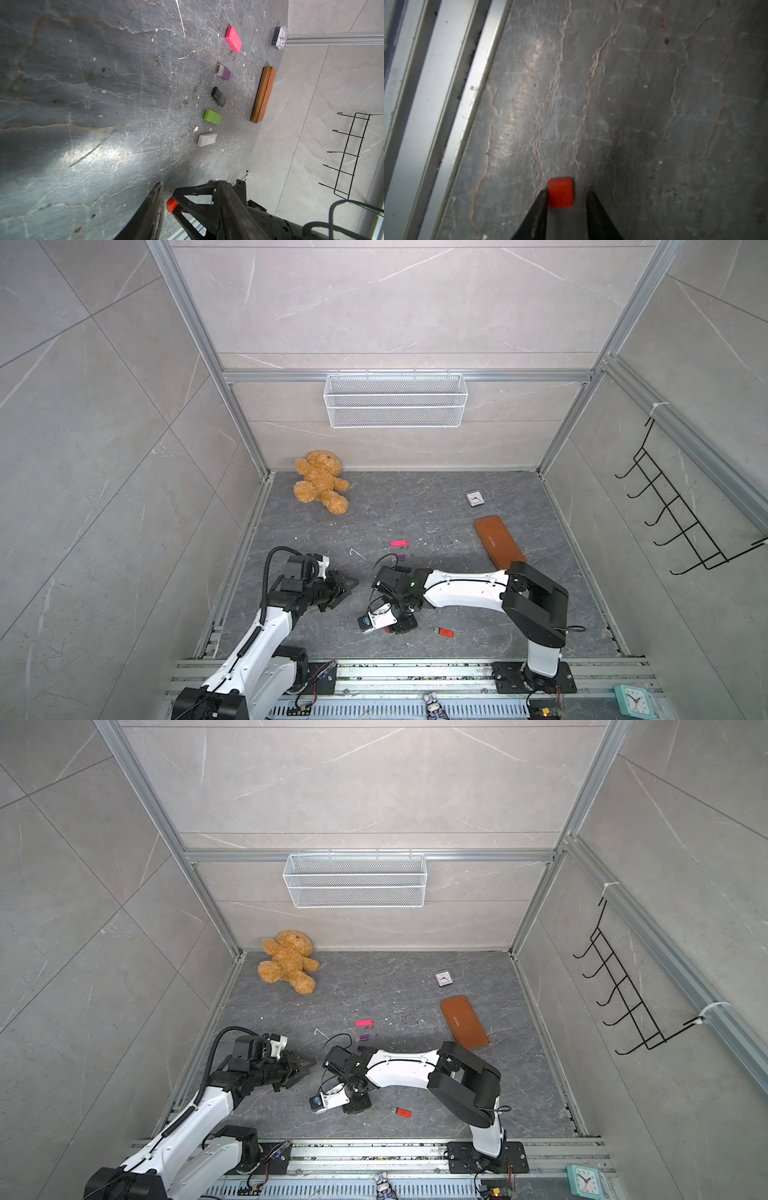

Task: Close the usb drive cover
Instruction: Pick up the cover from the center of the board.

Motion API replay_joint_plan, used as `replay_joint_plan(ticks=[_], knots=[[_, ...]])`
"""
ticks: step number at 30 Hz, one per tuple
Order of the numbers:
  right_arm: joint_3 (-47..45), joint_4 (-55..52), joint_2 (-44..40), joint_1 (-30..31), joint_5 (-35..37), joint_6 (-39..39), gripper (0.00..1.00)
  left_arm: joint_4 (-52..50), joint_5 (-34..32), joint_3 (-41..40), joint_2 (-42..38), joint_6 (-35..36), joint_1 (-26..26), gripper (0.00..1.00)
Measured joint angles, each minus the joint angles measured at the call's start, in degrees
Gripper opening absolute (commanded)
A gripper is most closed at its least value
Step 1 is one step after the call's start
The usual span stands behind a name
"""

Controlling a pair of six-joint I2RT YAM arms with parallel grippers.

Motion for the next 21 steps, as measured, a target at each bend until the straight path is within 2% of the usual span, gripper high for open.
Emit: replay_joint_plan(ticks=[21], knots=[[4.15, -4.09, 2.80, 0.02, 1.16, 0.74, 0.24, 0.15, 0.00, 0.00, -0.11, -0.02, 0.00, 0.46]])
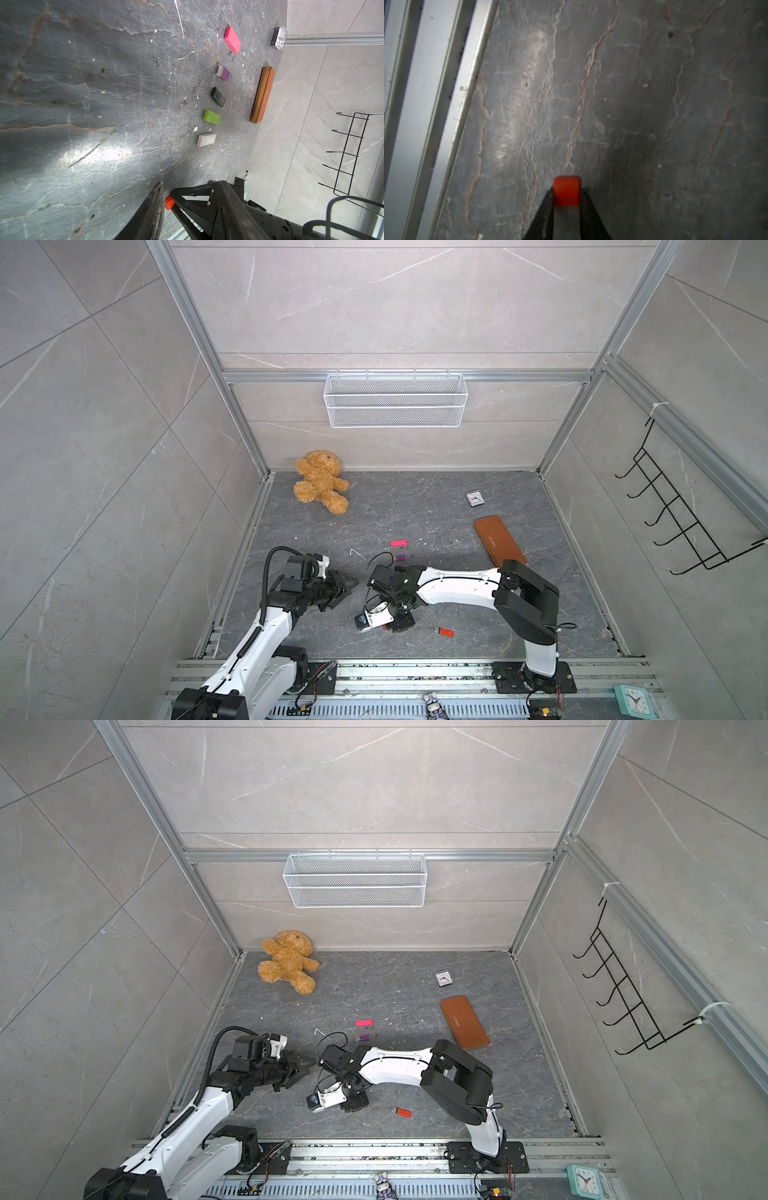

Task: Close the usb drive cover
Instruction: Pick up the cover from the center of the board.

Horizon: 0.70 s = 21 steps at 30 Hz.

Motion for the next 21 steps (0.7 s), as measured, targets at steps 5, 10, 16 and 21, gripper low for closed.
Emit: replay_joint_plan(ticks=[5, 10, 16, 21], knots=[[0.48, 0.04, 0.28, -0.07, 0.35, 1.62, 0.22, 0.02, 0.00, 0.00, 0.00, 0.00, 0.00, 0.46], [1.05, 0.33, 0.76, -1.01, 0.09, 3.78, 0.22, 0.02, 0.00, 0.00, 0.00, 0.00, 0.00, 0.46], [1.22, 1.25, 0.96, -3.43, -0.13, 7.19, 0.22, 0.02, 0.00, 0.00, 0.00, 0.00, 0.00, 0.46], [0.98, 3.52, 0.96, -5.01, -1.25, 9.55, 0.22, 0.42, 0.04, -0.31, 0.00, -0.07, 0.00, 0.46]])
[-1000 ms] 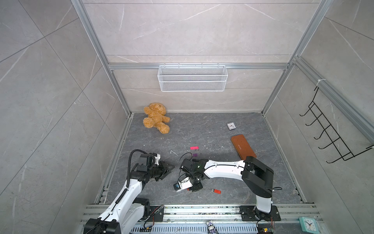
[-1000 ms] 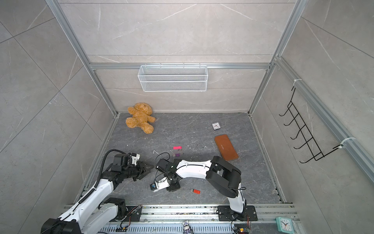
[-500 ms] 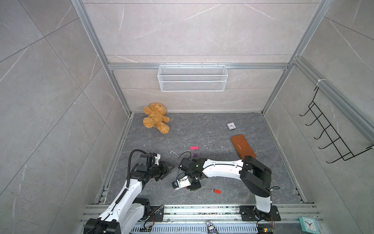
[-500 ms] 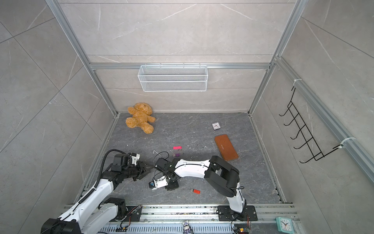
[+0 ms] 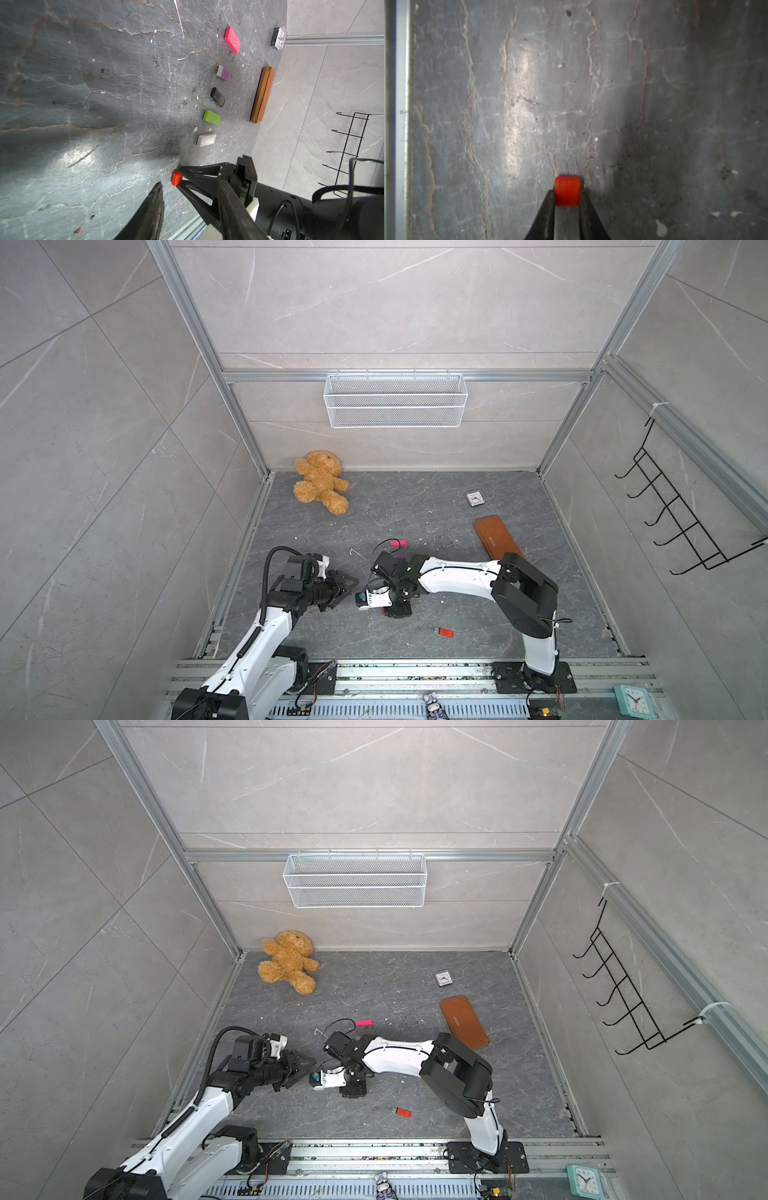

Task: Close the usb drive cover
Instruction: Pick up the cover from the center of the board.

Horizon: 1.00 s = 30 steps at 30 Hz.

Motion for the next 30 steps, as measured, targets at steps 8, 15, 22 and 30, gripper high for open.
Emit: replay_joint_plan(ticks=[8, 15, 22, 30], knots=[[-2.27, 4.94, -0.24, -1.70, -3.87, 2.84, 0.22, 5.09, 3.56, -5.14, 2.01, -2.36, -0.02, 0.46], [-3.43, 7.37, -0.59, -2.27, -5.14, 3.69, 0.22, 9.60, 6.12, -6.75, 7.54, -3.85, -0.02, 0.46], [-4.35, 8.63, -1.73, -3.19, -6.10, 4.07, 0.22, 15.56, 7.85, -6.75, 15.39, -4.31, -1.57, 0.44], [-4.37, 9.51, -2.05, -4.15, -7.50, 4.07, 0.23, 20.37, 9.92, -6.45, 21.92, -4.37, -3.32, 0.39]])
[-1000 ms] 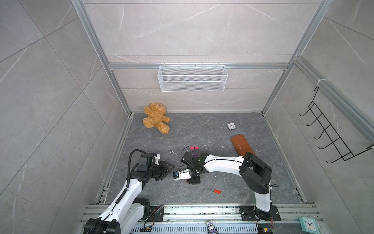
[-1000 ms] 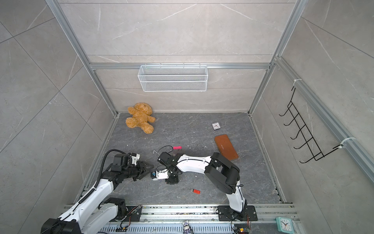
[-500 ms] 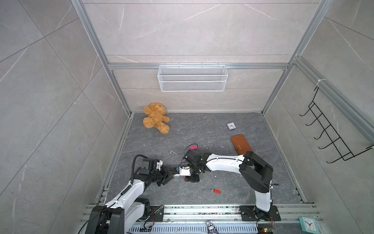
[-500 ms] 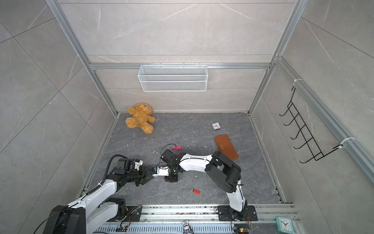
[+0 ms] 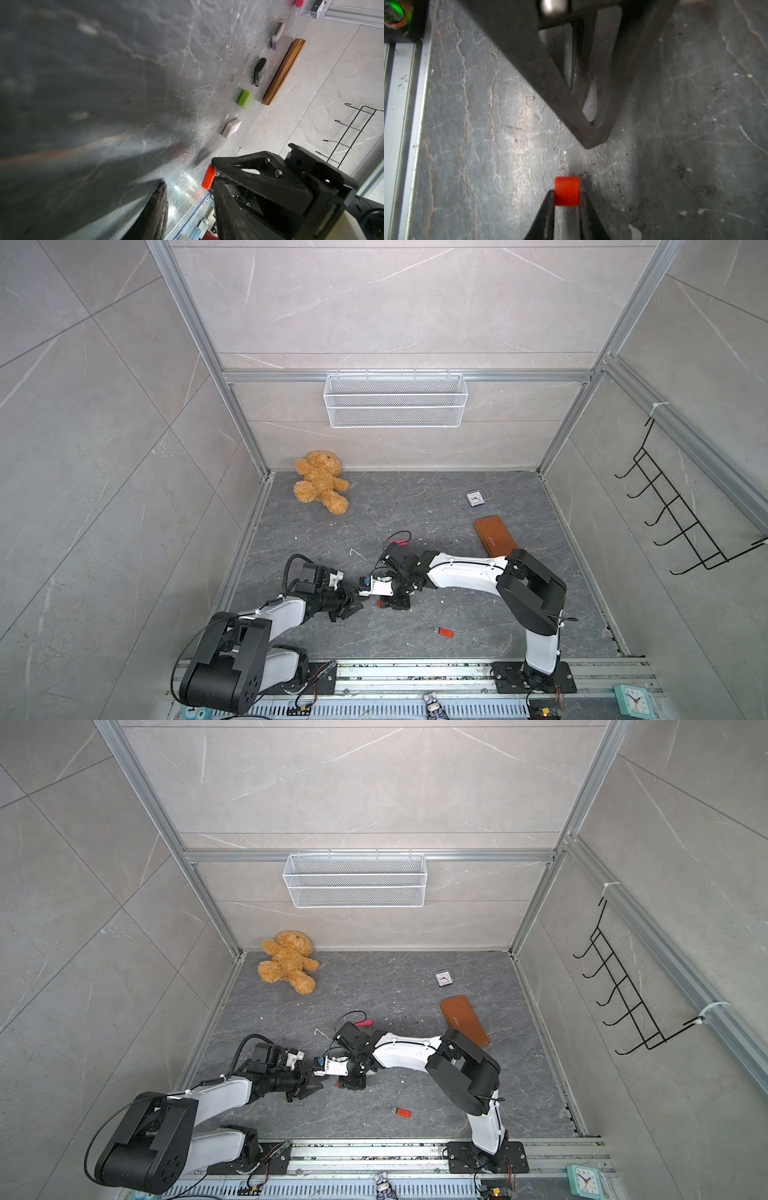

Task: Close the usb drive cover
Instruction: Pick up the cover from the center of the board.

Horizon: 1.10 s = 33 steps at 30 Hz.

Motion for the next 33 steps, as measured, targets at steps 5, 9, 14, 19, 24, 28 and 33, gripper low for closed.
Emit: replay_joint_plan(ticks=[5, 9, 14, 19, 24, 28, 33], knots=[[0.00, -0.02, 0.00, -0.57, -0.72, 0.00, 0.23, 3.48, 1.55, 0.81, 3.52, -0.09, -0.87, 0.37], [0.02, -0.04, 0.00, -0.79, -1.31, 0.00, 0.23, 5.73, 2.56, 1.16, 5.16, -0.35, -1.55, 0.36], [0.02, -0.07, 0.00, -1.22, -2.03, 0.00, 0.23, 8.28, 3.91, 1.88, 6.78, -0.98, -2.54, 0.37], [0.04, -0.09, 0.00, -1.79, -2.84, 0.00, 0.23, 10.32, 5.18, 2.29, 7.50, -1.77, -3.17, 0.37], [0.11, -0.11, 0.00, -2.32, -3.67, 0.04, 0.23, 11.32, 5.62, 2.29, 8.20, -2.23, -3.82, 0.36], [0.68, -0.44, 0.00, -2.64, -4.31, 0.35, 0.23, 11.56, 6.10, 2.58, 8.79, -2.38, -4.39, 0.36], [1.07, -0.52, 0.00, -3.15, -5.03, 0.42, 0.23, 11.67, 6.56, 3.10, 9.07, -2.45, -4.70, 0.35]])
